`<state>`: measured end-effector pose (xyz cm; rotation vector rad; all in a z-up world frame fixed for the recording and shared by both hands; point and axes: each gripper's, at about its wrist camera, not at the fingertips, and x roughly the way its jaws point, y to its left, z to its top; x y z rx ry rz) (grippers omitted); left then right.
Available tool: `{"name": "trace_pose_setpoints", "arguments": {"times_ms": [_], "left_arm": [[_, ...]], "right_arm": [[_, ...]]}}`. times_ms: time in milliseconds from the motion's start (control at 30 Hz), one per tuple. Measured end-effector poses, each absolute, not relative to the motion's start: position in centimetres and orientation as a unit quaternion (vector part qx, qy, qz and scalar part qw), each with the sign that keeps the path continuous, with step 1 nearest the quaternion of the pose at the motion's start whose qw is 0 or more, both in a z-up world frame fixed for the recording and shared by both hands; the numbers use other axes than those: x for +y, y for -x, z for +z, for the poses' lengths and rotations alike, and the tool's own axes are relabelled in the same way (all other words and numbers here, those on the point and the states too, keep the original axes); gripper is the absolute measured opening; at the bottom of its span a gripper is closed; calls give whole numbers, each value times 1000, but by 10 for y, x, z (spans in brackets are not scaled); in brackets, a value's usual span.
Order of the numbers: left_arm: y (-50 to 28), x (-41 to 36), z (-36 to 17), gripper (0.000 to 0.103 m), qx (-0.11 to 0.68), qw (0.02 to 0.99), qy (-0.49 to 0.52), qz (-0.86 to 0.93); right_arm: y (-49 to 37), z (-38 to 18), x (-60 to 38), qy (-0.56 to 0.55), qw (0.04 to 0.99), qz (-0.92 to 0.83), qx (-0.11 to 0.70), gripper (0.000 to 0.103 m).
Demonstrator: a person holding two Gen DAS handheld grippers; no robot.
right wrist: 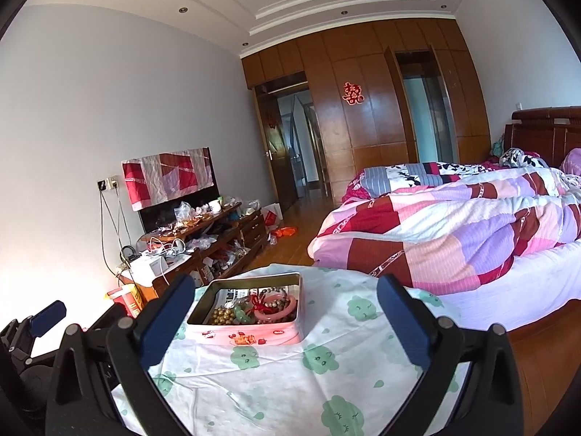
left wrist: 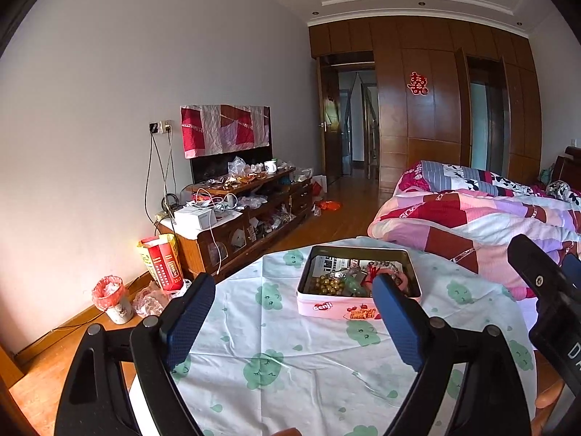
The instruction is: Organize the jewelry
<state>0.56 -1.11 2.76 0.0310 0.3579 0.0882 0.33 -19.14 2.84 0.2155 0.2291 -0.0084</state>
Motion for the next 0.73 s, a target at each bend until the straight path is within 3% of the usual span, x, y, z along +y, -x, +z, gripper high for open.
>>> {"name": "trace_pose_setpoints", "arguments": {"times_ms": [467,733], "left_arm": [[-2,-11,28,89,147,987,-27,53],[-12,-4,24,89,179,982,-13,59]], "right_arm": [[-3,30,-189,-102,989,-5,111,102],[-5,29,-187,-102,988,-3,117,102]]}}
